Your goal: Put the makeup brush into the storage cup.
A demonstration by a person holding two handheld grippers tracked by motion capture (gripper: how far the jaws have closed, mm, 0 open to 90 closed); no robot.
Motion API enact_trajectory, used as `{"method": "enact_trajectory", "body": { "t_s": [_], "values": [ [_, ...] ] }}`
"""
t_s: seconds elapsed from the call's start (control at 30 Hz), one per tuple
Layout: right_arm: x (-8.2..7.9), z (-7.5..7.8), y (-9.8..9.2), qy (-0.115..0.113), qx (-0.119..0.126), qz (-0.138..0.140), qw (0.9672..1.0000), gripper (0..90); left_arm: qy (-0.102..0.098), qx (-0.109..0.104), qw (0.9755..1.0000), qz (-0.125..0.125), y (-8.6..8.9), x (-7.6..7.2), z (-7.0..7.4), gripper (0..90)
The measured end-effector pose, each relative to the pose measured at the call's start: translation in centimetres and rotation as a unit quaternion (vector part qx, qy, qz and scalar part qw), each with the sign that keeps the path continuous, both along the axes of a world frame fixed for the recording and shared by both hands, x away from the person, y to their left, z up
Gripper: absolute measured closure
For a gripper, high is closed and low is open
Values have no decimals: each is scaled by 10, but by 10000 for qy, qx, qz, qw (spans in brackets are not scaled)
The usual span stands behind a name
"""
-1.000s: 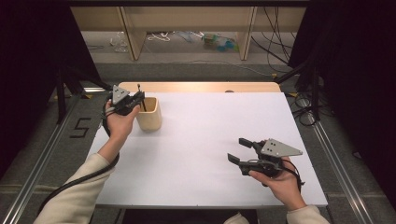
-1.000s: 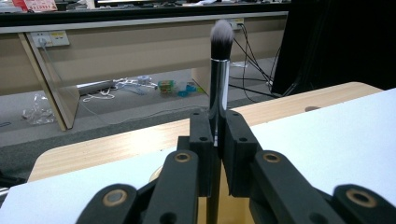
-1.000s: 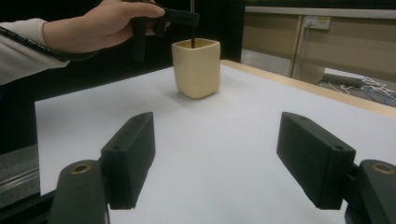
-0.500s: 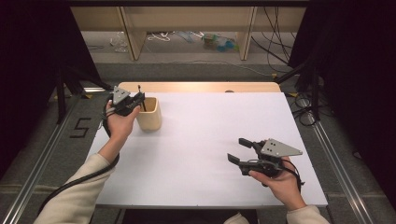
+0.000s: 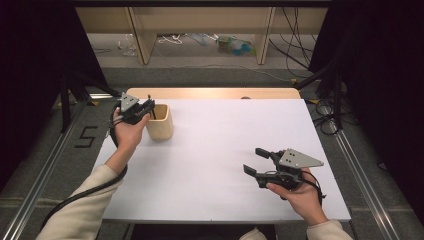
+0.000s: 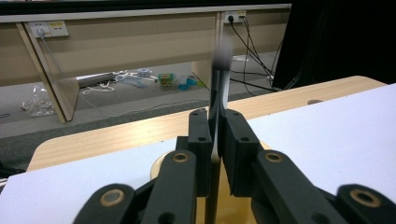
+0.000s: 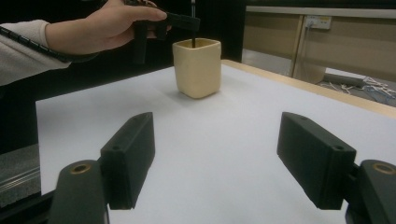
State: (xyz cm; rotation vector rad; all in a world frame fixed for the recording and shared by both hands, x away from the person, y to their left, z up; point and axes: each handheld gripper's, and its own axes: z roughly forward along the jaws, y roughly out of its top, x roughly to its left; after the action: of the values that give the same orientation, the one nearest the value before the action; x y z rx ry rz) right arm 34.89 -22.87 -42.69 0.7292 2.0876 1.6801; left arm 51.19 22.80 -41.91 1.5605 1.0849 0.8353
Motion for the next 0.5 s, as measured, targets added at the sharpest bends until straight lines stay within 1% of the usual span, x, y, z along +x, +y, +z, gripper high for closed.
{"method": "enact_trajectory", "body": {
  "t_s": [0.03, 0.07, 0.13, 0.2, 0.3, 0.33, 0.37, 0.43, 0.47, 0.5],
  "values": [
    [0, 0, 0, -18, 43, 30, 10000, 289, 27, -6, 10000, -30, 0, 0, 0, 805],
    [0, 0, 0, -14, 23, 27, 10000, 289, 45, -17, 10000, -46, 0, 0, 0, 791],
    [0, 0, 1, -30, 42, 31, 10000, 288, 42, -72, 9999, -73, 0, 0, 0, 735],
    [0, 0, 1, -30, 45, 33, 10000, 285, 20, -178, 9998, -106, 1, -1, 2, 609],
    [0, 0, 0, -12, 26, 36, 10000, 283, -102, -179, 9997, -127, 2, -3, 7, 399],
    [0, 0, 0, -5, 33, 39, 10000, 282, -134, -179, 9997, -85, 3, -6, 11, 314],
    [0, 0, 0, 2, 1, 4, 10000, 282, -196, -155, 9996, -88, 4, -8, 13, 264],
    [0, 0, 0, -11, 9, 27, 10000, 280, -272, -92, 9995, -149, 5, -11, 16, 201],
    [0, 0, 0, 13, -23, 40, 10000, 279, -284, -123, 9993, -211, 4, -13, 17, 183],
    [0, 0, 0, 10, -29, 40, 10000, 278, -318, -90, 9991, -259, 5, -14, 18, 178]
  ]
}}
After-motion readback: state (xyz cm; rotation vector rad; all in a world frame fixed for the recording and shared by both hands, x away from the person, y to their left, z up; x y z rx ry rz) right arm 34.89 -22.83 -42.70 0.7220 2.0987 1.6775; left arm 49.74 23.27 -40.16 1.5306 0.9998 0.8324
